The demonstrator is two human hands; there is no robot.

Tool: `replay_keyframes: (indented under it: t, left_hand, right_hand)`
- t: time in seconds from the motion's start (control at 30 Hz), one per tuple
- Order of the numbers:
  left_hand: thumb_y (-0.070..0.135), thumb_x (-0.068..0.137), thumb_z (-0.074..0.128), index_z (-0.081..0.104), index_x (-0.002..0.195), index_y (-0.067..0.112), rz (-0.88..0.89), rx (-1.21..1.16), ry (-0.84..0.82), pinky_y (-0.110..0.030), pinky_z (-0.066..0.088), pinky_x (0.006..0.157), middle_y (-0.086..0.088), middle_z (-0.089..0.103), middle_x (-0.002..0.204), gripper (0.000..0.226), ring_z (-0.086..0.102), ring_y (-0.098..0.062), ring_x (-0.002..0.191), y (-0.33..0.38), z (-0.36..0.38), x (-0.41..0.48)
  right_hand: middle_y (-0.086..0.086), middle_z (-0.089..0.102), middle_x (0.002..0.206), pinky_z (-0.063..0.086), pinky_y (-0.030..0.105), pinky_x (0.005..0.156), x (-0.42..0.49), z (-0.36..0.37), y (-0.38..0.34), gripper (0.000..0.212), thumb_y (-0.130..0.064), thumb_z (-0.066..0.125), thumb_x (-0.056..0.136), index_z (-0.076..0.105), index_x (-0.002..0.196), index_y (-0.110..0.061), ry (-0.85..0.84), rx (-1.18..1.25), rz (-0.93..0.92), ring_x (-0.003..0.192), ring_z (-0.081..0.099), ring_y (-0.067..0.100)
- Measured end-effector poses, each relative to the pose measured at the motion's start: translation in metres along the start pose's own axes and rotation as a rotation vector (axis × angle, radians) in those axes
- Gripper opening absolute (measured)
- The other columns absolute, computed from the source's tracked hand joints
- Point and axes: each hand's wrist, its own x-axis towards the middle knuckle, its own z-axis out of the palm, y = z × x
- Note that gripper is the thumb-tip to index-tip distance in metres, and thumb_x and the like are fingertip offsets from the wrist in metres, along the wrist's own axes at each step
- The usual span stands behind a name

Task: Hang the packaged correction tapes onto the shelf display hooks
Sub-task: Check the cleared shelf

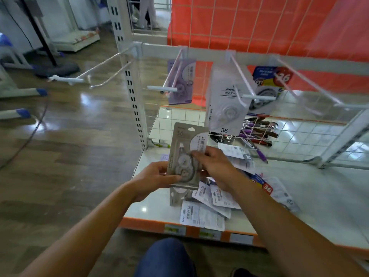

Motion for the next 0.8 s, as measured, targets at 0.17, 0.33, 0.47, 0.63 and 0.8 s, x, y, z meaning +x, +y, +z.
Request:
replay_keyframes:
  t: [0.17, 0.33, 0.47, 0.63, 0.8]
  left_hand:
    - [0.014, 0.081, 0.066, 0.063, 0.111, 0.008, 0.048, -0.081, 0.009, -0.038, 0.056, 0.089, -0.01, 0.072, 0.107, 0.031, 0.068, -0.026, 0.103, 0.016, 0.01, -0.001]
    - [0.014, 0.081, 0.066, 0.063, 0.113, 0.007, 0.09, -0.102, 0.009, -0.036, 0.057, 0.087, -0.01, 0.072, 0.108, 0.033, 0.068, -0.026, 0.102, 0.025, 0.017, -0.001]
    - [0.005, 0.086, 0.063, 0.064, 0.108, 0.007, 0.102, -0.069, -0.019, -0.035, 0.057, 0.086, -0.01, 0.072, 0.106, 0.022, 0.069, -0.025, 0.101, 0.026, 0.025, -0.001]
    - [0.004, 0.086, 0.063, 0.063, 0.108, 0.008, 0.086, -0.066, -0.038, -0.029, 0.057, 0.081, -0.008, 0.073, 0.103, 0.022, 0.069, -0.021, 0.097, 0.028, 0.039, 0.006]
    - [0.007, 0.085, 0.065, 0.061, 0.112, 0.006, 0.086, -0.087, -0.075, -0.029, 0.056, 0.082, -0.008, 0.072, 0.105, 0.027, 0.068, -0.021, 0.099, 0.033, 0.054, 0.012]
  right_hand:
    - [0.0, 0.071, 0.092, 0.054, 0.026, 0.057, -0.004, -0.011, -0.02, 0.01, -0.024, 0.055, 0.096, 0.065, 0.095, -0.024, 0.038, -0.025, -0.093, 0.08, 0.068, 0.016]
    - [0.013, 0.053, 0.083, 0.054, 0.024, 0.057, -0.009, -0.026, -0.034, 0.032, -0.027, 0.056, 0.095, 0.061, 0.101, 0.004, 0.079, -0.038, -0.166, 0.071, 0.055, 0.02]
    - [-0.001, 0.066, 0.082, 0.049, 0.023, 0.058, -0.017, -0.036, -0.047, 0.012, -0.026, 0.058, 0.094, 0.068, 0.092, -0.019, 0.136, -0.026, -0.233, 0.068, 0.059, 0.009]
    - [0.0, 0.069, 0.088, 0.047, 0.039, 0.074, -0.022, -0.049, -0.054, 0.012, -0.022, 0.058, 0.094, 0.069, 0.089, -0.025, 0.216, 0.014, -0.266, 0.084, 0.058, 0.02]
    - [-0.004, 0.069, 0.083, 0.046, 0.038, 0.075, -0.028, -0.061, -0.057, 0.016, -0.021, 0.059, 0.093, 0.069, 0.082, -0.028, 0.253, 0.007, -0.264, 0.085, 0.057, 0.021]
